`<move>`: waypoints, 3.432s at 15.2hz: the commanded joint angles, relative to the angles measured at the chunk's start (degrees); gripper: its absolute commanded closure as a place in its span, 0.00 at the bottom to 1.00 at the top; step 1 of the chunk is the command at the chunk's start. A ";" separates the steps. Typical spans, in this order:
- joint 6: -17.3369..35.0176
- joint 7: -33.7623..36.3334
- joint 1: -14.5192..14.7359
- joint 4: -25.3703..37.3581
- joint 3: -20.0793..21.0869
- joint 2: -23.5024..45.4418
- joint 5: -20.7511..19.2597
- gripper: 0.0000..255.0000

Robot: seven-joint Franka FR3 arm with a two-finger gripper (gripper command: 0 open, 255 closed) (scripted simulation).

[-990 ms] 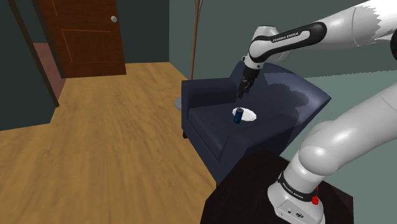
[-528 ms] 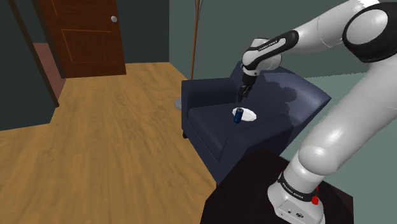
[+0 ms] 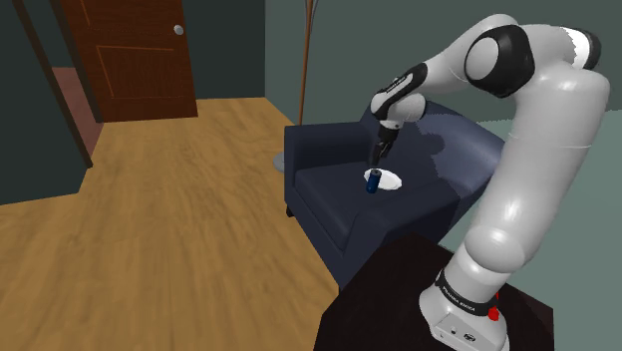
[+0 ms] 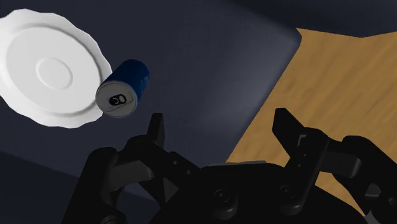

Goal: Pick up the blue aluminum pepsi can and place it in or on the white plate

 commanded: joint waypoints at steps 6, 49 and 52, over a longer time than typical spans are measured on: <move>1.12 -9.06 -7.17 12.83 2.57 16.71 9.25 0.00; -2.16 -11.71 -12.23 23.95 4.04 25.39 11.52 1.00; -3.71 -11.25 -11.84 24.12 3.46 23.94 10.75 1.00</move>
